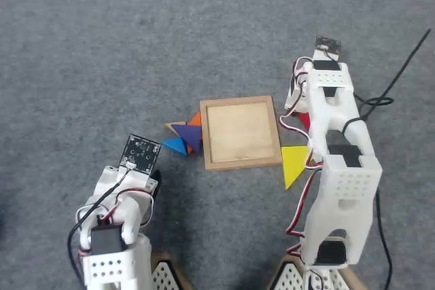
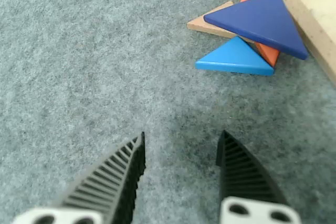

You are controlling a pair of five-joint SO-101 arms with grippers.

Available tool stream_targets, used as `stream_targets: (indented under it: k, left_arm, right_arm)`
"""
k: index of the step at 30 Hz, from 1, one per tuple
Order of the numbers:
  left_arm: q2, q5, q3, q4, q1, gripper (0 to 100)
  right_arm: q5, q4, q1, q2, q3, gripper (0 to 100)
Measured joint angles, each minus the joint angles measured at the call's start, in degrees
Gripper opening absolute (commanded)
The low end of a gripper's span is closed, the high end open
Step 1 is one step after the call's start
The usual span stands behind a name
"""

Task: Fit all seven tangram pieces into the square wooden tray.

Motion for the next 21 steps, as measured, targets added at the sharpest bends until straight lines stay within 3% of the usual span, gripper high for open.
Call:
stream_targets:
  k: [21]
  left_arm:
    - [0.0, 0.0, 0.0, 0.0, 0.0, 21]
  right_arm:
    - [4.13, 3.52, -0.18, -3.34, 0.0, 17.6]
